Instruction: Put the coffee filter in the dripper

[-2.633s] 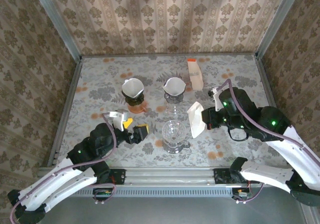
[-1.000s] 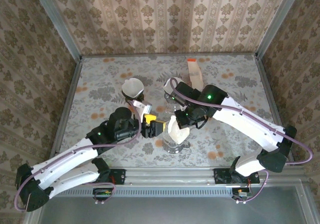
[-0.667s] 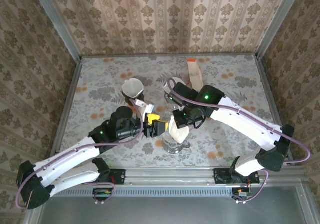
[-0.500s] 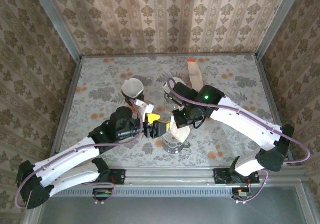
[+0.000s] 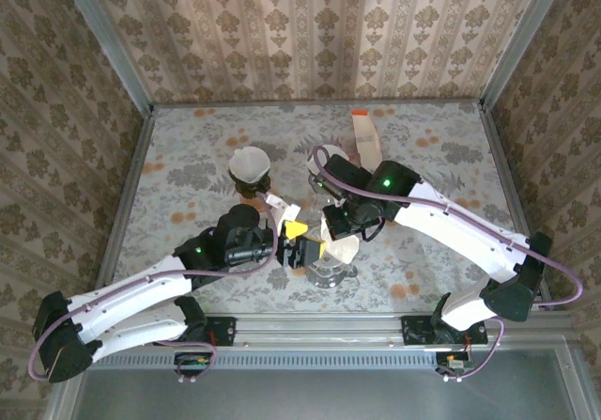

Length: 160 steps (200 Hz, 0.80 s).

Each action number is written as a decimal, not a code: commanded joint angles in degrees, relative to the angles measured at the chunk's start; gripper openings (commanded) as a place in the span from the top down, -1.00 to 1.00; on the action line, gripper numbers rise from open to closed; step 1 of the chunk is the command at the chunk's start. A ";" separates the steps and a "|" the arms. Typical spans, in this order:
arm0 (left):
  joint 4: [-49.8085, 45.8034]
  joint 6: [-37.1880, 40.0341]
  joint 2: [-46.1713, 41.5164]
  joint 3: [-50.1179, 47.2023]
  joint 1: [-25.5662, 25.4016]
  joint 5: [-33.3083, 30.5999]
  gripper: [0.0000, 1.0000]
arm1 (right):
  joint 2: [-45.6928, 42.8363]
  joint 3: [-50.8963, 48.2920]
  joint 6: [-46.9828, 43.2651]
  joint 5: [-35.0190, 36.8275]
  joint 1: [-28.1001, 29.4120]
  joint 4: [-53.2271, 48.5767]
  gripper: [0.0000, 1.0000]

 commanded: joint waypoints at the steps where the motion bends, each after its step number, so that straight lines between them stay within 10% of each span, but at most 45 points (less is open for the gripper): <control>1: 1.17 0.60 -0.72 1.61 -0.49 -0.67 -0.77 | -0.02 -0.68 0.49 1.52 0.45 0.30 1.00; 160: -2.93 -0.58 0.47 2.33 0.46 -3.04 -0.07 | -3.46 -3.20 0.48 2.87 0.78 3.36 0.55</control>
